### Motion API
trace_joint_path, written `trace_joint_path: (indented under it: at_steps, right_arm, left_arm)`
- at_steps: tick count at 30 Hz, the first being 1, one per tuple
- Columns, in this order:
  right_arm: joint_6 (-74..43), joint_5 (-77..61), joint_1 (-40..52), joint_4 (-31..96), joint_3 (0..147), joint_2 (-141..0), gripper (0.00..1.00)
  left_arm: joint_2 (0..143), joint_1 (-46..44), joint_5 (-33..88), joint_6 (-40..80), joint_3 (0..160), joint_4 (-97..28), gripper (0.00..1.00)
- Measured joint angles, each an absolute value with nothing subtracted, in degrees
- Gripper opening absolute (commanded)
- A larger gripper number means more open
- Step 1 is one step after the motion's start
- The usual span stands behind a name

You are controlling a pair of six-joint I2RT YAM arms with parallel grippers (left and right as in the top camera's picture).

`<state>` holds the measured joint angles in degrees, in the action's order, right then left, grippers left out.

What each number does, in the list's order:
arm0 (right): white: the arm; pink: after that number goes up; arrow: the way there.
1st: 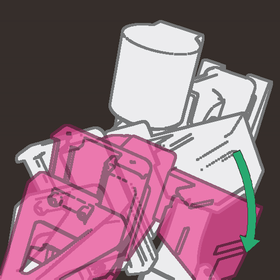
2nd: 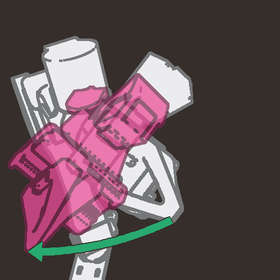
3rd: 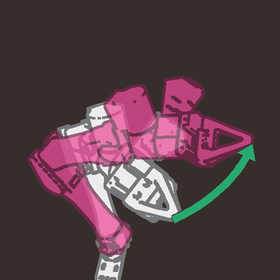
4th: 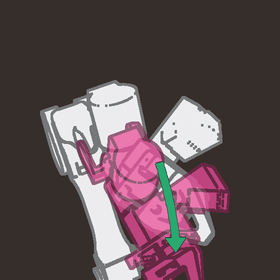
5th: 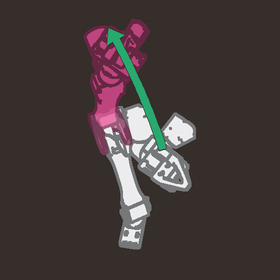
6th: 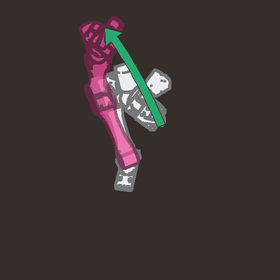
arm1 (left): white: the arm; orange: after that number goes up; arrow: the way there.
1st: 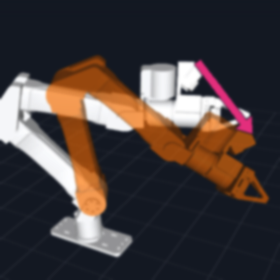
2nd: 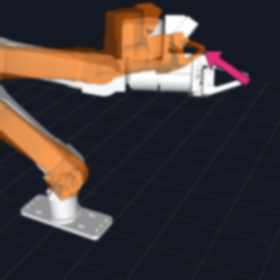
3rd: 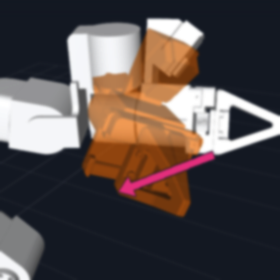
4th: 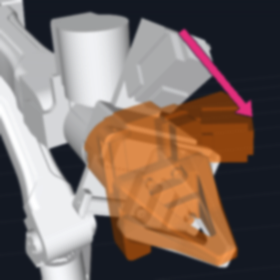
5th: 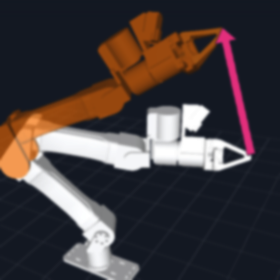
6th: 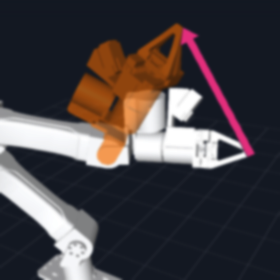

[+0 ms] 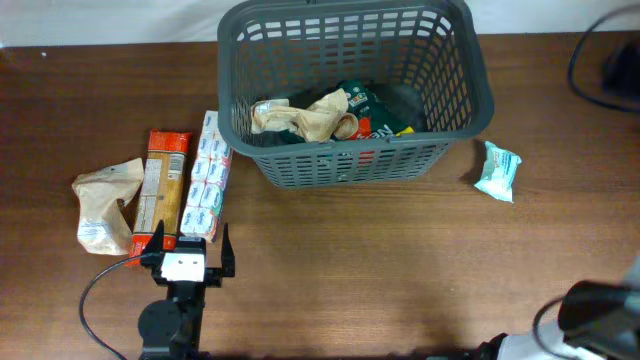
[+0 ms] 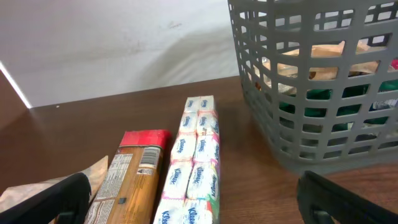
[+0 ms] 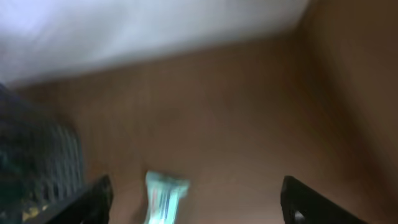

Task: Pack container
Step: 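Grasp the mint-green wipes packet with the right gripper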

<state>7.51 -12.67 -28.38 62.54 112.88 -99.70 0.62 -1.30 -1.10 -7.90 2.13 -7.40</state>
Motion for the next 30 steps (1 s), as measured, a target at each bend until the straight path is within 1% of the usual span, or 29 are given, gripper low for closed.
trace_joint_path:
  at_steps: [2,6,10,16,18,20,21,22,23,24,26,27,30]
  right_arm:
    - [5.69,-14.94,-29.32,62.48,105.01,-102.08,0.80]
    - [3.77,-17.52,-27.88,57.28,91.48,-105.47,0.80]
    - [2.98,-18.79,-24.27,51.77,83.55,-106.69,0.80]
    - [2.37,-18.20,-20.27,48.66,80.71,-110.15,0.80]
    - [1.89,-17.65,-19.64,48.53,80.62,-112.27,0.74]
    - [1.69,-17.17,-19.33,48.60,80.55,-114.13,0.71]
    - [1.58,-17.06,-19.25,48.53,80.55,-114.98,0.65]
    - [1.65,-16.69,-19.14,48.56,80.55,-115.68,0.50]
    - [1.78,-16.49,-19.11,48.56,80.55,-116.25,0.40]
    - [1.39,-16.58,-19.11,48.56,80.55,-116.81,0.32]
    - [1.04,-16.64,-19.00,48.53,80.55,-117.43,0.12]
    - [0.80,-16.73,-19.00,48.56,80.55,-117.43,0.04]
    - [0.03,-16.60,-19.07,49.23,81.03,-117.38,0.04]
  left_arm:
    - [0.62,-1.30,-1.10,-7.90,2.13,-7.40,0.99]
    - [0.62,-1.30,-1.08,-7.90,2.13,-7.40,0.99]
    - [0.62,-1.30,-1.08,-7.90,2.13,-7.42,0.99]
    - [0.62,-1.30,-1.10,-7.90,2.13,-7.40,0.99]
    - [0.62,-1.30,-1.10,-7.90,2.13,-7.40,0.99]
    - [0.62,-1.30,-1.08,-7.90,2.13,-7.40,0.99]
    - [0.62,-1.30,-1.10,-7.90,2.13,-7.40,0.99]
    - [0.62,-1.30,-1.08,-7.90,2.13,-7.40,0.99]
    - [0.62,-1.30,-1.10,-7.90,2.13,-7.40,0.99]
    - [0.62,-1.30,-1.10,-7.90,2.13,-7.40,0.99]
    - [0.62,-1.30,-1.10,-7.90,2.13,-7.40,0.99]
    - [0.62,-1.30,-1.08,-7.90,2.13,-7.40,0.99]
    - [0.62,-1.30,-1.08,-7.90,2.13,-7.40,0.99]
